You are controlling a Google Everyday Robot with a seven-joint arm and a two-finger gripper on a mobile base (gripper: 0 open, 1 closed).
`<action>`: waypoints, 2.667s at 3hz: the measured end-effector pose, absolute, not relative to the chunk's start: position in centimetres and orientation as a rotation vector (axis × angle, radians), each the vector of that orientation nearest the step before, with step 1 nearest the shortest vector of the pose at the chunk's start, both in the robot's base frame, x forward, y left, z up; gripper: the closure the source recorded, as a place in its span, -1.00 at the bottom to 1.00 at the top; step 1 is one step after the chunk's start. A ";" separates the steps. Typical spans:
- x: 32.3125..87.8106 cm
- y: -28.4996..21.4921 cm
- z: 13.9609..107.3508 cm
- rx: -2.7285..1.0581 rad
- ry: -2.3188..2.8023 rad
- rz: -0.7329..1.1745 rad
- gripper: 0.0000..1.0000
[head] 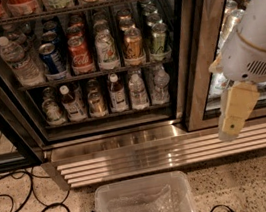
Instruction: Pick orange can from bottom shelf of fridge
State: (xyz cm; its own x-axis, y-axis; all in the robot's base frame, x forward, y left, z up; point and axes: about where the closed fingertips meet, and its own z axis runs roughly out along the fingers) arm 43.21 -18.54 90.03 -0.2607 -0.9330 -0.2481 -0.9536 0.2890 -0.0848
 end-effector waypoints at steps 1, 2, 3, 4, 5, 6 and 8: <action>42.9 -17.3 87.2 -1.750 2.341 0.214 -1.00; 42.9 -17.3 87.1 -1.750 2.342 0.216 -1.00; 42.2 -15.7 84.7 -1.726 2.333 0.291 -1.00; 41.5 -11.9 79.0 -1.665 2.351 0.415 -1.00; 42.0 -8.6 73.8 -1.610 2.366 0.490 -1.00; 42.1 -5.5 69.8 -1.621 2.383 0.618 -1.00; 42.3 -4.5 68.5 -1.620 2.370 0.635 -1.00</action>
Offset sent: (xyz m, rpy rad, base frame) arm -0.0028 0.0110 -0.0257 0.0237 0.0643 0.0057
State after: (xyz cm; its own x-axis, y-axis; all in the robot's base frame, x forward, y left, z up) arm 42.29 -4.54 68.46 -0.3790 -0.8360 -0.3968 -0.9224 0.3069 0.2344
